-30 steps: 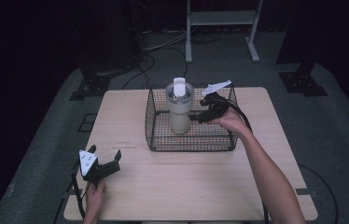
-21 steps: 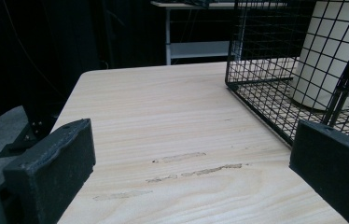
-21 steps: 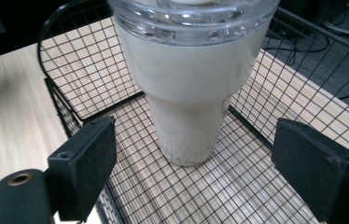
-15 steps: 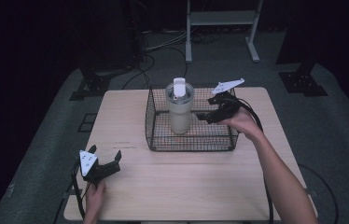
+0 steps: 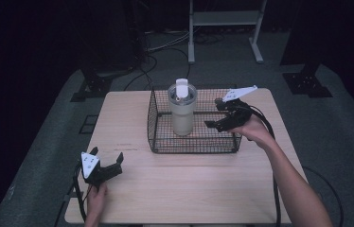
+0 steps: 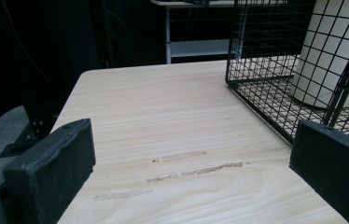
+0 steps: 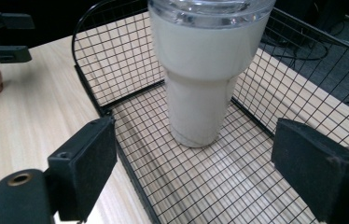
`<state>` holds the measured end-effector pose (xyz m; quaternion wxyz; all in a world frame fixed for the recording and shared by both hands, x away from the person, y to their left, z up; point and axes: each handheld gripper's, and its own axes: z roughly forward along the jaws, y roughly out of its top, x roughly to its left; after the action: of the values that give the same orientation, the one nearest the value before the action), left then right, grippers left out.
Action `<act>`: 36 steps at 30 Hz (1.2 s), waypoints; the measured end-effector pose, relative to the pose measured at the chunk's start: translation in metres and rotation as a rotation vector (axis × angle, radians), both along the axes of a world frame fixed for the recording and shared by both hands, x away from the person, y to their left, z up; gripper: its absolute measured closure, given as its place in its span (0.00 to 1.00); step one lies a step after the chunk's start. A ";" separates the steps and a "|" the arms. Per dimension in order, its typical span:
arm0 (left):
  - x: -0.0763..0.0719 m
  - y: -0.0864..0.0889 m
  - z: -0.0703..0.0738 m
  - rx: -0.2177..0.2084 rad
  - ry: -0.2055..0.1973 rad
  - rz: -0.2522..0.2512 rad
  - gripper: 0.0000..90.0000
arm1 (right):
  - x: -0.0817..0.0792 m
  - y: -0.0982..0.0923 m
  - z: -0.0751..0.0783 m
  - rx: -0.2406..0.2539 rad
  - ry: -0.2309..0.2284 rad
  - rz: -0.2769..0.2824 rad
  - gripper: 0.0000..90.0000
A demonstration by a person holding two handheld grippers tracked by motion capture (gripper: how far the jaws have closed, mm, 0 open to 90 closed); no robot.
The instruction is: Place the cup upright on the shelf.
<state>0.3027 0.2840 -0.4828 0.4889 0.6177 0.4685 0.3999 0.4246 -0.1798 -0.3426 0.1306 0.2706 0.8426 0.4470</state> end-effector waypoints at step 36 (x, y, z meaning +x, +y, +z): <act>0.000 -0.001 0.000 0.002 0.002 0.000 0.00 | -0.055 -0.025 -0.025 0.031 -0.004 0.048 0.15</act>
<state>0.3028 0.2834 -0.4828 0.4877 0.6186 0.4688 0.3997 0.3699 -0.2046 -0.3677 0.1172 0.2516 0.8414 0.4637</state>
